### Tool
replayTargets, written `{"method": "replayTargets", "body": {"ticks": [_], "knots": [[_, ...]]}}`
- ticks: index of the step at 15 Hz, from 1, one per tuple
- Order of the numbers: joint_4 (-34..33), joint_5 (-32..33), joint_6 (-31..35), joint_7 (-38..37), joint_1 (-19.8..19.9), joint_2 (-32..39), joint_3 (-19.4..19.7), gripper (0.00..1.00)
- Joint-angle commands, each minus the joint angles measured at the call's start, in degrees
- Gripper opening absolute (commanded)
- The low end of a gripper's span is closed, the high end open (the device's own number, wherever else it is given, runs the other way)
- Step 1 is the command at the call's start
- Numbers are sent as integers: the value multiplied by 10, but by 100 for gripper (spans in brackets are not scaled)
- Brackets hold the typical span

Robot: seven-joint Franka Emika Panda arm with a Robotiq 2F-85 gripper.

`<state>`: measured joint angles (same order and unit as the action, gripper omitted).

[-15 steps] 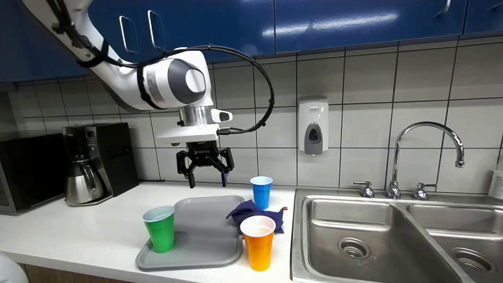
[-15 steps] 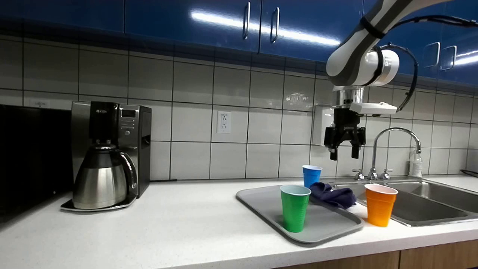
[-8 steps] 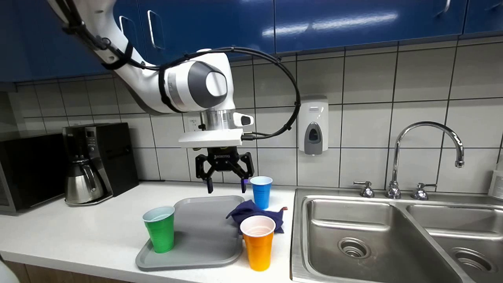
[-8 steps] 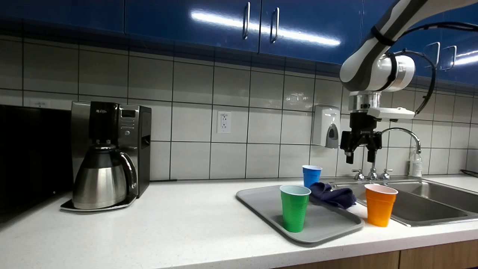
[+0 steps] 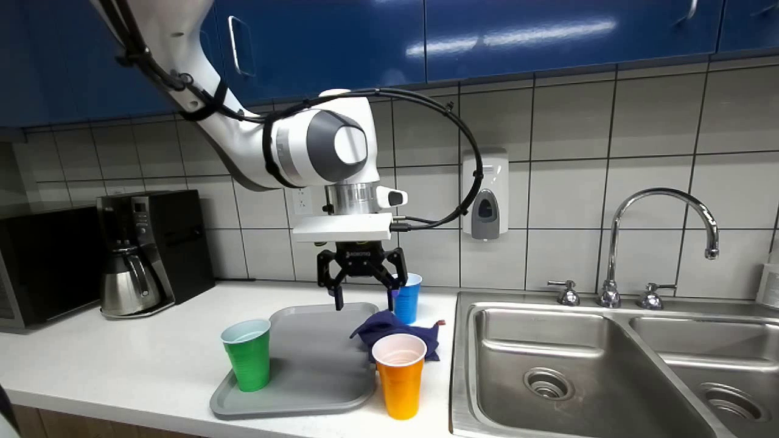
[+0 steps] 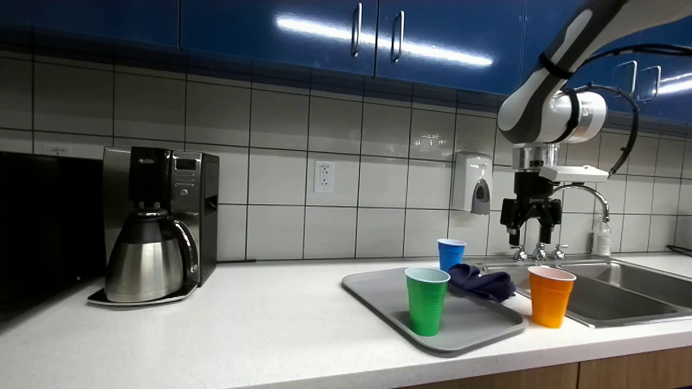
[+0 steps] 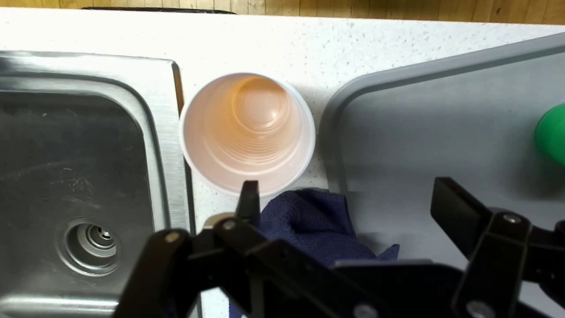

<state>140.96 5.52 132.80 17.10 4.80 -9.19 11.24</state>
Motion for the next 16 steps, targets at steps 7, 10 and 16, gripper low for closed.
{"method": "replayTargets", "body": {"ticks": [7, 10, 16], "knots": [[3, 10, 45, 13, 20, 49, -2, 100], [10, 16, 50, 18, 32, 54, 5, 100], [29, 36, 46, 48, 62, 43, 28, 100]]}}
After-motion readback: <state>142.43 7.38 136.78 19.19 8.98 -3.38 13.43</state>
